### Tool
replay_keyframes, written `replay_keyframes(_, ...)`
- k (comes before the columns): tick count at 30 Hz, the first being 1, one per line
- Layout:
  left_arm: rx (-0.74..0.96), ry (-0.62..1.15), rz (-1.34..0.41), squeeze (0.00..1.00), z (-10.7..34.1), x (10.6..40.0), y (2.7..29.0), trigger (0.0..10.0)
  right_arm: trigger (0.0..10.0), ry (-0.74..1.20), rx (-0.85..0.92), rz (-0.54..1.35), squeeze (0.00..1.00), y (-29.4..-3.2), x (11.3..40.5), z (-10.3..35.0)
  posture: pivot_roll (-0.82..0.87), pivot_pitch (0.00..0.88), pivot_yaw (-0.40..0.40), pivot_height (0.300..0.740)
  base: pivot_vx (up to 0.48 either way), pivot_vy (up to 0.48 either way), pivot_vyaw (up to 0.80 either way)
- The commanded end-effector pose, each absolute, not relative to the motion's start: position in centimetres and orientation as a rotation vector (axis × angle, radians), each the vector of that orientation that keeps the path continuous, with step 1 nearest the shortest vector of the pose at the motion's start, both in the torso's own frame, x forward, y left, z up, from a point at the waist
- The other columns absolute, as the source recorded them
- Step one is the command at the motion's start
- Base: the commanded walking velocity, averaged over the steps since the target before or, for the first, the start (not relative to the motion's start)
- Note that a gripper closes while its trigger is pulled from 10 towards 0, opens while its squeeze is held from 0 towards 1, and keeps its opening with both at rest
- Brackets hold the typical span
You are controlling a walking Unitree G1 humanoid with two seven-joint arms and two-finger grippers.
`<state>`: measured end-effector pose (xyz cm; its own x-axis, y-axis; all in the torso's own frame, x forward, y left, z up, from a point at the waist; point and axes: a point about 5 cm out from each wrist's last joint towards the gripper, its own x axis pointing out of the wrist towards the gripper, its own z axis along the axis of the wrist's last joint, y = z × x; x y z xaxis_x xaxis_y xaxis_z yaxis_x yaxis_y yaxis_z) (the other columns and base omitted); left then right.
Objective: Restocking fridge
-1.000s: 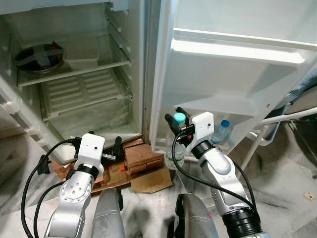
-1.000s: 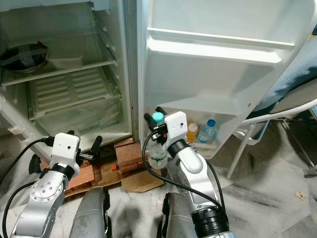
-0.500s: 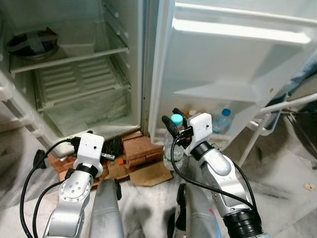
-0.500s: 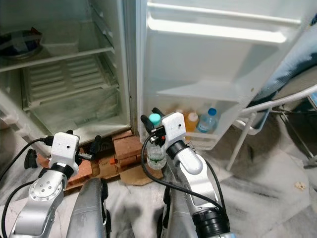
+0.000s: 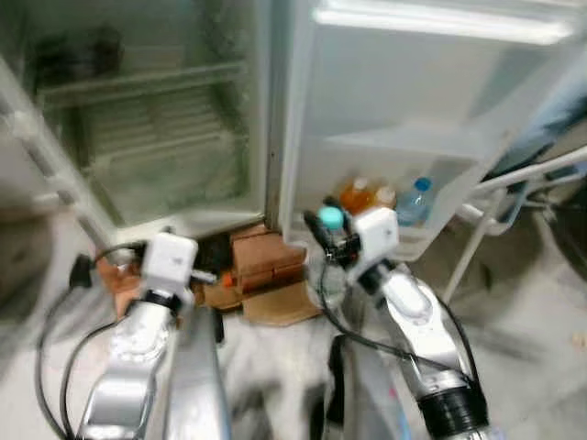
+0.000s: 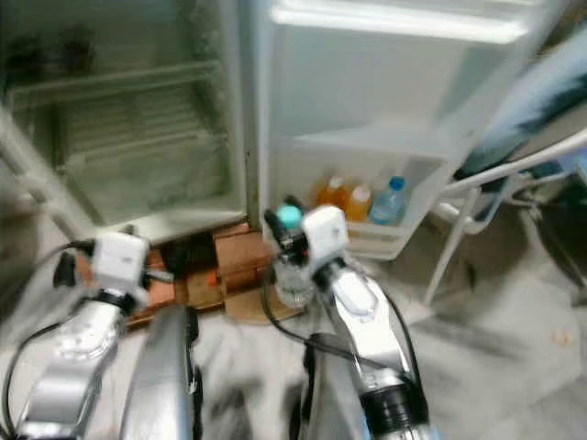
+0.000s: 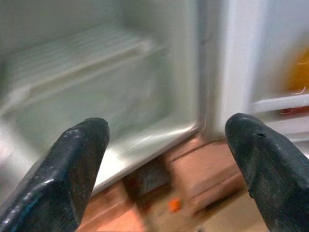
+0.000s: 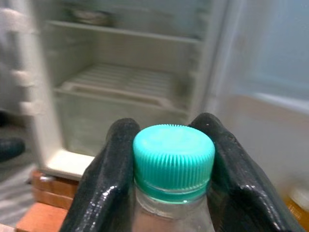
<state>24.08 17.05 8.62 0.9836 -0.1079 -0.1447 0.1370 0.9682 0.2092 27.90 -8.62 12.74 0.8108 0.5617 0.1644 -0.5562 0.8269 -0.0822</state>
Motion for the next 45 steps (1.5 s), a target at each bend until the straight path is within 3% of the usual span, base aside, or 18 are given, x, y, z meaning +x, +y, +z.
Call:
replay_keyframes(1, 0.227, 0.159, -0.132, 0.00, 8.2, 24.0, 17.0, 10.0, 10.0, -0.214, -0.030, 0.608, 0.00, -8.4, 27.7, 13.3, 0.08, 0.109, -0.063, 0.565, 0.247, 0.000, 0.00)
replay_keyframes(15, 0.224, 0.158, -0.128, 0.00, 8.1, 24.0, 17.0, 10.0, 10.0, -0.230, -0.040, 0.629, 0.00, -8.0, 27.7, 13.5, 0.08, 0.113, -0.065, 0.565, 0.247, 0.000, 0.00)
replay_keyframes(30, 0.230, 0.171, -0.097, 0.00, 8.0, 24.1, 17.2, 10.0, 10.0, -0.236, -0.036, 0.684, 0.00, -7.4, 27.5, 13.9, 0.08, 0.116, -0.067, 0.565, 0.000, 0.000, 0.00)
replay_keyframes(35, 0.237, 0.165, -0.070, 0.00, 8.2, 24.0, 17.5, 10.0, 10.0, -0.230, -0.044, 0.708, 0.00, -7.0, 27.6, 13.8, 0.10, 0.128, -0.067, 0.537, 0.000, 0.000, 0.00)
replay_keyframes(42, 0.295, 0.159, 0.056, 0.00, 8.7, 23.4, 19.6, 10.0, 10.0, -0.244, -0.105, 0.757, 0.00, -5.7, 28.8, 14.1, 0.12, 0.159, -0.076, 0.537, 0.000, 0.000, 0.00)
replay_keyframes(45, 0.290, 0.247, 0.183, 0.00, 7.6, 21.9, 22.1, 10.0, 10.0, -0.283, -0.181, 0.804, 0.00, -4.5, 30.0, 14.8, 0.14, 0.193, -0.081, 0.537, 0.000, 0.000, 0.00)
